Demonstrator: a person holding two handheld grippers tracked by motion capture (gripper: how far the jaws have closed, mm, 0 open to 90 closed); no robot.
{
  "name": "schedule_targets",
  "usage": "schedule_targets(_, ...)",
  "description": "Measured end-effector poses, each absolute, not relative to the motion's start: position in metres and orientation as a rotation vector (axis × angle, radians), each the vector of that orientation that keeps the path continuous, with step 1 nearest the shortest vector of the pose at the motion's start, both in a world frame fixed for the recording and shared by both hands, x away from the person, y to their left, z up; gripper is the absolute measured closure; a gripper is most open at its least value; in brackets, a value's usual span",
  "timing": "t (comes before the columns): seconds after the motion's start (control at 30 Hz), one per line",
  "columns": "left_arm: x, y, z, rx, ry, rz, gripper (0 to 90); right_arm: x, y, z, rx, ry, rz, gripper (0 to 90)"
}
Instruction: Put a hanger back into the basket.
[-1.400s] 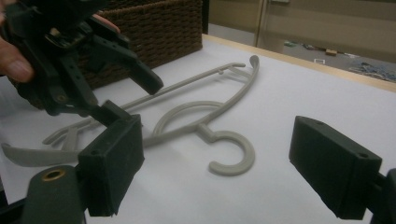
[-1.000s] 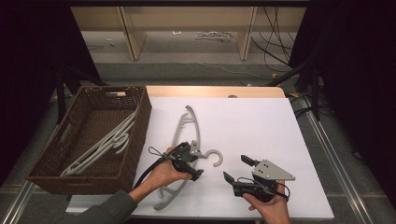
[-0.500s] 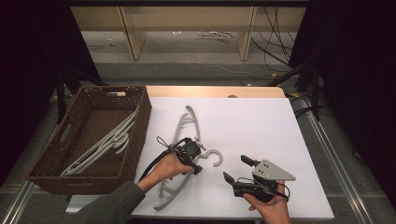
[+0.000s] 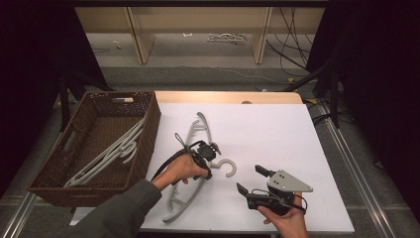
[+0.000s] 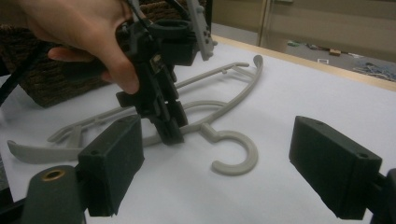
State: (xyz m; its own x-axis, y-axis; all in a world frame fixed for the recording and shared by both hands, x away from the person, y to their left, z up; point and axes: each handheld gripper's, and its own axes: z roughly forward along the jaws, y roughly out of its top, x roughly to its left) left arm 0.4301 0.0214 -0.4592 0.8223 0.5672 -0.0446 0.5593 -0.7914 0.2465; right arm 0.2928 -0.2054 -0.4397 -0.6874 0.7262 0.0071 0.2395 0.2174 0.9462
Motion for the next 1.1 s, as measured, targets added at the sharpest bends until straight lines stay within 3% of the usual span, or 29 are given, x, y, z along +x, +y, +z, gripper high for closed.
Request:
schedule_targets(0.43,0.437,0.025,-0.459,2.779,0.830,0.035,77.2,0.291,-0.206,-0.438,0.903,2.065,1.462,18.7)
schedule_targets(0.83,0.433,0.022,-0.458,2.806,0.795,0.092,77.0,0.290,-0.205,-0.438,0.915,2.083,1.460,18.7)
schedule_targets(1.1,0.438,0.037,-0.461,2.678,0.835,0.003,82.4,0.293,-0.206,-0.440,0.895,2.062,1.468,18.7)
